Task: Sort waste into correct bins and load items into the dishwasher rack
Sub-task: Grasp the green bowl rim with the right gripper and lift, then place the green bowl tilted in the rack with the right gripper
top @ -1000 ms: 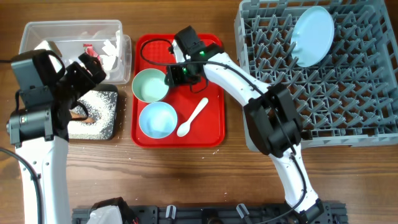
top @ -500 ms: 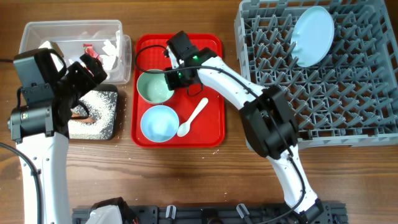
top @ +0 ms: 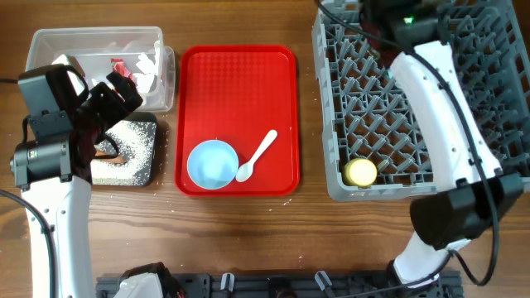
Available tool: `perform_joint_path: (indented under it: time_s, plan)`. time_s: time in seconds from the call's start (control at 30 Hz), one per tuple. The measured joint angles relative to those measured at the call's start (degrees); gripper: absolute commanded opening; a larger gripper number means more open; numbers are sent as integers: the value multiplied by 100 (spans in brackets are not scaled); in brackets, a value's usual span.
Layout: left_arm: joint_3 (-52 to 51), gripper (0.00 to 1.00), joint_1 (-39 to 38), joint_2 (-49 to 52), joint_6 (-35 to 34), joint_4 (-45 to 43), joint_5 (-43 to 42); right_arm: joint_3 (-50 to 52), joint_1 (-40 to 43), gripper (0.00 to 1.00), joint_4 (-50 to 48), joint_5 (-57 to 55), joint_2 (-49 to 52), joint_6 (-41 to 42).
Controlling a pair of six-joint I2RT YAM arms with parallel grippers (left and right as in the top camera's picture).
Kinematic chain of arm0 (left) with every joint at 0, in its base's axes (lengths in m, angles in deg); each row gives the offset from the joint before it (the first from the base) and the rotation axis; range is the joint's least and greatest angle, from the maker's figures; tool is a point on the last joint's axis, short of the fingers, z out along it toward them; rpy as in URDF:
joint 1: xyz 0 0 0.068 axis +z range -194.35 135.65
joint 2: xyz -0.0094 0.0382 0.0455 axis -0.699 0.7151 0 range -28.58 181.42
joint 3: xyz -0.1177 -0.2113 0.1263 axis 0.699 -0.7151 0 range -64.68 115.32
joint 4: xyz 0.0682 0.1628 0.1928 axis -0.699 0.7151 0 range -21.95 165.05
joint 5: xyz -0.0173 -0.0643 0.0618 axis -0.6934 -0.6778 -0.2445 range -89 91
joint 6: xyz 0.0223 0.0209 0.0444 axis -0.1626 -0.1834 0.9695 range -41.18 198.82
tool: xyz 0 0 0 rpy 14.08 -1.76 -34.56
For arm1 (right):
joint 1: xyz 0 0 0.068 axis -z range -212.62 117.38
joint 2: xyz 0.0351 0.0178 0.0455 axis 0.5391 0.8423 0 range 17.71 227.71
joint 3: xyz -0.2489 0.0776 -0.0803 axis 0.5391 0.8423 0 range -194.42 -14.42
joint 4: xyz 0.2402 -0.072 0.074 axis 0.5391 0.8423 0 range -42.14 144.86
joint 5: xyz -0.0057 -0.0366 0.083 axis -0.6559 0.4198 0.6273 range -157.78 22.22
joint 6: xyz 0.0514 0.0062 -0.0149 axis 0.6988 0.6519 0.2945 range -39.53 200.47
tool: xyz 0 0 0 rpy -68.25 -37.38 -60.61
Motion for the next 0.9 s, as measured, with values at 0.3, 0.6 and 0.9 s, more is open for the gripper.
perform_joint_path:
  time_s: [0.3, 0.6, 0.9]
  plan:
    - [0, 100, 0, 0, 0, -2, 17, 109, 107, 4, -645, -931, 981, -1934]
    - [0, 100, 0, 0, 0, 2, 20, 181, 79, 4, -321, -1250, 1965, -3012]
    - [0, 100, 0, 0, 0, 0, 20, 173, -295, 4, 96, -1036, 1965, -3016]
